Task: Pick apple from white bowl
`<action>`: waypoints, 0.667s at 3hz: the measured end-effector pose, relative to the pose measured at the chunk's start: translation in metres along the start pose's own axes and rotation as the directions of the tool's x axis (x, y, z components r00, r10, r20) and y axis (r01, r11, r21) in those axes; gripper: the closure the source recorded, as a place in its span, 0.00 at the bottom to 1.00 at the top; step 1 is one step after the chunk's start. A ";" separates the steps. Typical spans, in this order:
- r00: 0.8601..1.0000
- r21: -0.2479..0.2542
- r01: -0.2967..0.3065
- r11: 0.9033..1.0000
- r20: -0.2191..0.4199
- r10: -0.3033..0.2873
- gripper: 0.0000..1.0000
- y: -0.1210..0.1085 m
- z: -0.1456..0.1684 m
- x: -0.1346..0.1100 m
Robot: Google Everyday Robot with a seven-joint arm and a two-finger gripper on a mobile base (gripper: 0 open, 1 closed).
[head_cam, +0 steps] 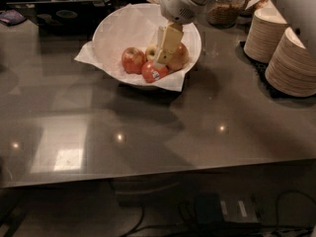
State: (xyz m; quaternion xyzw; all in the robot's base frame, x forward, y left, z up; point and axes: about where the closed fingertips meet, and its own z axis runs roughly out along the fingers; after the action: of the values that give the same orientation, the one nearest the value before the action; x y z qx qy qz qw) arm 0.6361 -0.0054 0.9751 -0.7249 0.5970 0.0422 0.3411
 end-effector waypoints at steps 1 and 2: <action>0.997 -0.019 -0.006 1.000 0.073 0.007 0.04 -0.012 0.024 -0.007; 0.993 -0.041 -0.027 0.999 0.117 0.032 0.15 -0.020 0.043 -0.013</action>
Offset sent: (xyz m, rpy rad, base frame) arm 0.0440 0.0487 -0.0233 0.1569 0.0890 0.0544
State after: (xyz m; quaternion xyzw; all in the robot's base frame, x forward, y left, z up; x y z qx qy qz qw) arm 0.6650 0.0297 0.9570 -0.7188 0.5857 0.1015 0.3605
